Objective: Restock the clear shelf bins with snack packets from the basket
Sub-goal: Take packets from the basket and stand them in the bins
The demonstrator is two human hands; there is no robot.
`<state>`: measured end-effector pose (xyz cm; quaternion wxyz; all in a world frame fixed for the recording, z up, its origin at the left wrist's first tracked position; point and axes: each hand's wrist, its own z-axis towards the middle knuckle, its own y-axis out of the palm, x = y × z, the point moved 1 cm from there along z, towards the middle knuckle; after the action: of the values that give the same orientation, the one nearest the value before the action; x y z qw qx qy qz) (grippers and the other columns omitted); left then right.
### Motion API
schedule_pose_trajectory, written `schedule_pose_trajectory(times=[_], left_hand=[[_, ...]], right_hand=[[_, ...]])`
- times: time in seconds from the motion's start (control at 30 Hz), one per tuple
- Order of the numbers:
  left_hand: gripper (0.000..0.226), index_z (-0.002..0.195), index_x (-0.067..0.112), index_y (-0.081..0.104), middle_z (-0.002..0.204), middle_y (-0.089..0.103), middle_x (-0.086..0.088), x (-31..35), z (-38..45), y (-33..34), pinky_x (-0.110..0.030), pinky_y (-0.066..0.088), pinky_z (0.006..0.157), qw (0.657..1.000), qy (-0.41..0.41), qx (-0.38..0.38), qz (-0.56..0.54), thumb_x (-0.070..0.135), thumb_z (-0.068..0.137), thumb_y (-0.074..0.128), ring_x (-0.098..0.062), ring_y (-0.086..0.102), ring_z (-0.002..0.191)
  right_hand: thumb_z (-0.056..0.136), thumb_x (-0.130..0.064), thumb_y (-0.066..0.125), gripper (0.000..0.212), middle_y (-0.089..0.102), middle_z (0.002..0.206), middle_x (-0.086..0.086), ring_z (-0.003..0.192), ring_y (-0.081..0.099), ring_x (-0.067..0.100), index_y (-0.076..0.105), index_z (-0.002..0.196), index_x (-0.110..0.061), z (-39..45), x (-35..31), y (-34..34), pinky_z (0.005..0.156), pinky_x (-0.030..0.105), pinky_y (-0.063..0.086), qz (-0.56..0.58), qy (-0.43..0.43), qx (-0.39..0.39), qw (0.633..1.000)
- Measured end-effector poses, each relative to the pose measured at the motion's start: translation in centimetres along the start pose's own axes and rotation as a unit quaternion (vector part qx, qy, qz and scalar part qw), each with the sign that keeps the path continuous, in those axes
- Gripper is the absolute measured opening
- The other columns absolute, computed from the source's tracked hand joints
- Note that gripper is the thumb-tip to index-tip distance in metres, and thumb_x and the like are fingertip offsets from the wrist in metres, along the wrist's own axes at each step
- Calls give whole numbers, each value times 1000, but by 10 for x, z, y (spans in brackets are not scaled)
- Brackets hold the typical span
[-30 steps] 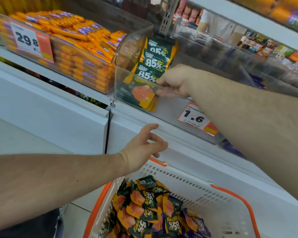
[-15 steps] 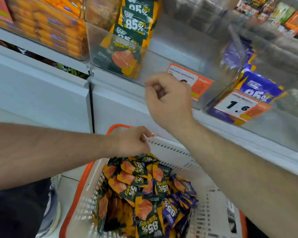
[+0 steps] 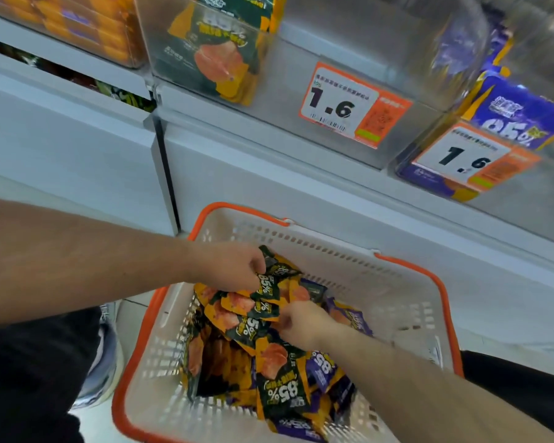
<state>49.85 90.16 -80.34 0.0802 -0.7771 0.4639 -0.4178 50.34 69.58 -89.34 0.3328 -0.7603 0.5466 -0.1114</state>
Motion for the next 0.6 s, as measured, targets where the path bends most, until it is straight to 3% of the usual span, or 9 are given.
schedule_pose_trajectory(times=[0.1,0.2,0.27,0.43,0.5,0.6], left_hand=[[36,127,25,53,105,56,10,-2,2,0,-23,49,75,1000,0,6,-2,31,93,61,-9,58,91],[35,126,25,53,106,55,10,-3,1,0,-23,49,79,1000,-1,8,-4,31,92,61,-10,57,95],[36,127,25,54,111,56,9,-3,-1,-1,-23,47,80,1000,3,11,-2,31,92,61,-11,56,97],[43,132,23,50,119,55,5,-7,-7,-4,-23,45,80,1000,-10,3,0,36,93,62,-13,53,97],[54,138,21,44,121,53,4,-10,-11,-8,-24,46,82,1000,-28,8,12,39,91,64,-14,54,99],[71,145,18,34,130,53,-2,-16,-16,-16,-29,50,90,998,-53,28,-30,46,88,66,-18,56,110]], right_hand=[[89,-24,61,24,65,107,10,94,62,33,66,111,-14,-1,-6,11,78,45,58,-88,-28,-10,996],[91,-16,59,15,63,104,10,93,59,33,63,105,-14,-3,-9,10,74,39,53,-126,-47,-19,991],[91,-15,59,4,59,98,8,90,57,30,57,93,-17,-6,-7,0,71,36,50,-69,-38,-30,996],[86,-16,67,24,49,78,-1,69,45,17,48,73,-22,-14,7,-51,62,30,38,117,11,3,993],[85,-12,69,19,56,80,6,72,53,20,52,79,-18,-20,10,-61,67,33,45,274,22,24,961],[89,-1,61,11,66,94,17,85,65,28,58,92,-11,-26,4,-68,77,45,54,551,-11,50,833]])
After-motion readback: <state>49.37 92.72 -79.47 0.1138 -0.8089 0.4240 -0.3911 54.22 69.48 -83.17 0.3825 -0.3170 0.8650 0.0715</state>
